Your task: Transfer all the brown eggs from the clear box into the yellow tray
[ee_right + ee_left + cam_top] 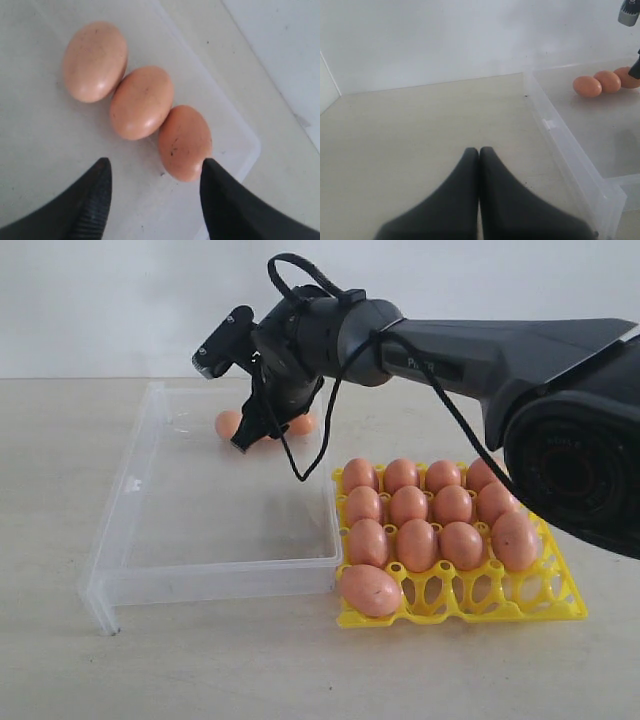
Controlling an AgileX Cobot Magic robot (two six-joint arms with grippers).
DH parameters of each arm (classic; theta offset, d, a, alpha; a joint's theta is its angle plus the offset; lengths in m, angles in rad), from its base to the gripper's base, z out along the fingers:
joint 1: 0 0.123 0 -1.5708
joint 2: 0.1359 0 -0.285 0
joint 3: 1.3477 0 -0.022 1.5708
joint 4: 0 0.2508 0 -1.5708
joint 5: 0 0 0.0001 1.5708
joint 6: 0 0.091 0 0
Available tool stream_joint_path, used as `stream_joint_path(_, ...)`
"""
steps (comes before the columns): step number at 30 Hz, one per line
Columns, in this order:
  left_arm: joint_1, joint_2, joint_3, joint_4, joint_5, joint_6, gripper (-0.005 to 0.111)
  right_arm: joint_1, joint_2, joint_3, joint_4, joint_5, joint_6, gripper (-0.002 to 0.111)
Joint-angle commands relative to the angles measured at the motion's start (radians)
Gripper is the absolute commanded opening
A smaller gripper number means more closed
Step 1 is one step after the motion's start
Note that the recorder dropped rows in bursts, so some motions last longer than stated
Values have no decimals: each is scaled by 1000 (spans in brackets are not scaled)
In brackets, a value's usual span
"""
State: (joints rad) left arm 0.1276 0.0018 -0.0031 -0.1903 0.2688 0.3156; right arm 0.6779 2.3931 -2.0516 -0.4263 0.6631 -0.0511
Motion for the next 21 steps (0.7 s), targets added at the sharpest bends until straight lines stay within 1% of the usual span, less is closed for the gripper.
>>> stream_joint_path(1,1,-2,3,-7,-8,-9,-4,-5,-5,-9,-39,-50,34,52)
stream_joint_path(5,1,-2,3,-7,-8,-9,-4,-9,24,-9,-36,-39,44,56)
stream_joint_path(9,1,-2,3,-7,-8,-9,-4,-9,50,-9,-42,-12,44,64)
stream_joint_path(13,1,-2,3,-7,-8,-9,-4,-9,52,-9,-93,-20,74,65)
stream_joint_path(17,1,-2,3,-7,-8,-9,-4,-9,58,-9,-209,-31,168,65)
stream_joint_path(21,1,-2,3,-7,-8,-9,-4,-11,86,-9,-224,-63,203,65)
